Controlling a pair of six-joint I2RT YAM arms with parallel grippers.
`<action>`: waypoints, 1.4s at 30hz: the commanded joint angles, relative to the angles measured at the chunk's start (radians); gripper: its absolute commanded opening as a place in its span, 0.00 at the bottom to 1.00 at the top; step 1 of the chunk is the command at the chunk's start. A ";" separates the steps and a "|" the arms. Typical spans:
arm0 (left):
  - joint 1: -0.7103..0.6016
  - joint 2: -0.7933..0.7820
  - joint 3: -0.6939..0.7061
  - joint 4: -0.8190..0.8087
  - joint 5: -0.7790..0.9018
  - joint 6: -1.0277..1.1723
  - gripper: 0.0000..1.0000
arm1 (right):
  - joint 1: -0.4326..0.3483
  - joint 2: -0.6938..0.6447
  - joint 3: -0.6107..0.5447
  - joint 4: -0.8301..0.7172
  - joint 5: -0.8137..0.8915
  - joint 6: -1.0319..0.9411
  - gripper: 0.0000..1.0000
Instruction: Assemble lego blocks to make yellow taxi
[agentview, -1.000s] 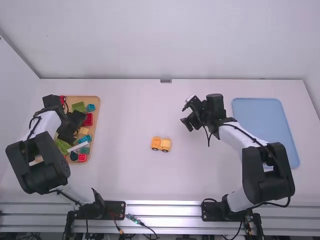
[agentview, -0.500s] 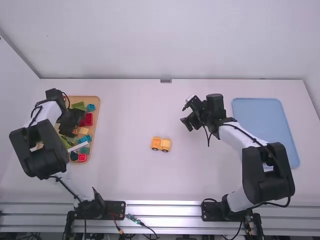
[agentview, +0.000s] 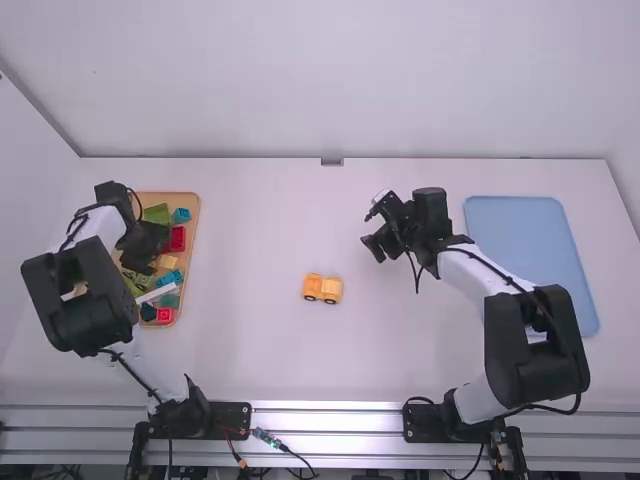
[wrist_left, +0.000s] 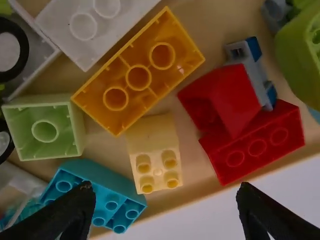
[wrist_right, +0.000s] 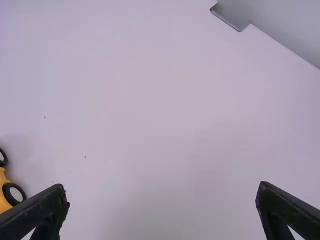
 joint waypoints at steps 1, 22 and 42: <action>-0.006 0.003 -0.030 0.007 -0.028 -0.029 0.72 | 0.004 -0.020 0.028 -0.001 -0.006 0.004 0.99; -0.069 0.003 -0.096 0.084 -0.129 -0.072 0.63 | 0.005 -0.020 0.028 -0.010 -0.005 0.004 0.99; -0.069 0.004 -0.152 0.186 -0.142 -0.051 0.63 | 0.005 -0.020 0.028 -0.026 -0.005 0.001 0.99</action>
